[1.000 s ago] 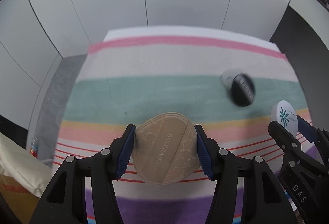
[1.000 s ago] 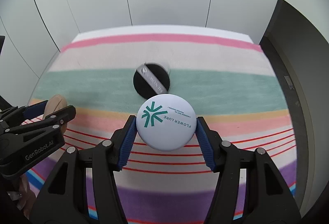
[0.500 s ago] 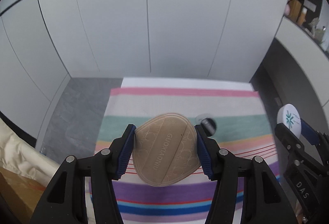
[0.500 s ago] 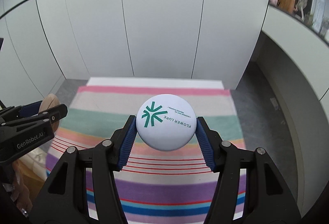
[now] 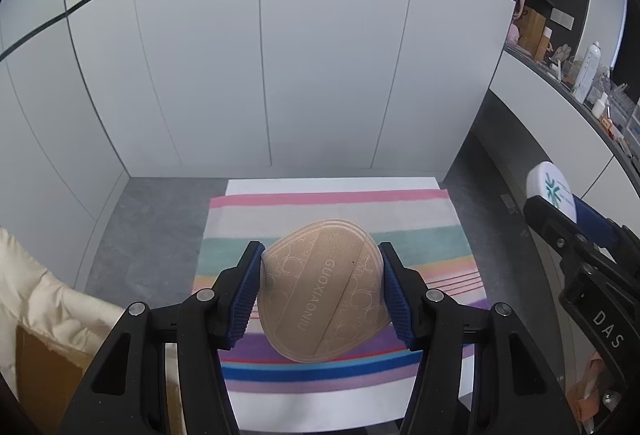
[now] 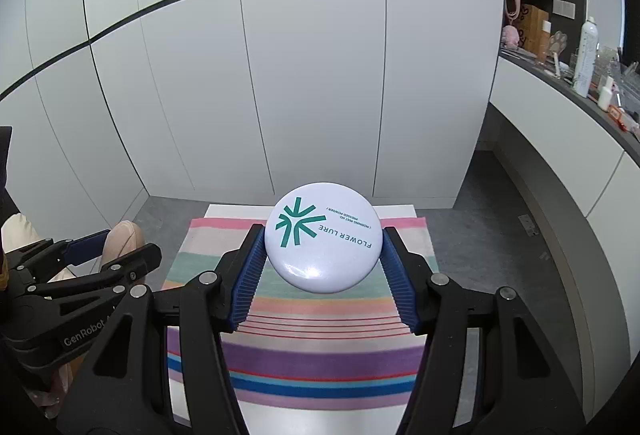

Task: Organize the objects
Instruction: 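Lift and carry the sponge and white compact with both tools toward the box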

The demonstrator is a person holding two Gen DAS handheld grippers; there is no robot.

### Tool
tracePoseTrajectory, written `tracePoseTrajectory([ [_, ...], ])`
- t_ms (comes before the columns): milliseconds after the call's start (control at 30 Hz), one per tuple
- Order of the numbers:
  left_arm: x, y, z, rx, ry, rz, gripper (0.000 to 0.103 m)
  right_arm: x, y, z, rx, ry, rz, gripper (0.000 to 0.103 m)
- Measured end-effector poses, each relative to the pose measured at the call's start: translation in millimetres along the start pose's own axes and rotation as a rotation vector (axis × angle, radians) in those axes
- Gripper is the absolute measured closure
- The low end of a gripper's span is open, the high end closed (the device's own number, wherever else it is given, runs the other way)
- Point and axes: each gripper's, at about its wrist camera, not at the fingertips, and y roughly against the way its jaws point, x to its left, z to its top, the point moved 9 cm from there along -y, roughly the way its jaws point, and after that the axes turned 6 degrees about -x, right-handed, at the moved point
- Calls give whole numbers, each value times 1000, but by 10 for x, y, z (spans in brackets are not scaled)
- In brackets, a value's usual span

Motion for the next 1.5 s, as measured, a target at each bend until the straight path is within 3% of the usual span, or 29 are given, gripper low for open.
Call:
tracePoseTrajectory([
  [167, 160, 222, -52, 16, -32, 166, 45, -39, 193, -40, 4, 6, -23, 43],
  [300, 281, 446, -223, 35, -26, 171, 45, -72, 436, -129, 15, 5, -43, 43],
  [700, 730, 1044, -854, 41, 40, 162, 45, -164, 840, -707, 101, -46, 17, 43],
  [900, 782, 1054, -1164, 91, 9, 142, 45, -224, 1030, -1147, 158, -85, 29, 43],
  [1000, 811, 1034, -1206, 101, 1, 140, 45, -314, 1050, -1318, 207, -156, 44, 43],
  [1167, 987, 1025, -1175, 85, 22, 150, 45, -382, 1038, -1411, 225, -136, -10, 43],
  [1333, 1433, 1034, -1225, 91, 105, 191, 45, -205, 939, -1412, 245, -122, -3, 43],
  [1500, 1977, 1154, -1330, 93, 198, 259, 45, 258, 811, -1385, 255, -71, 59, 43],
])
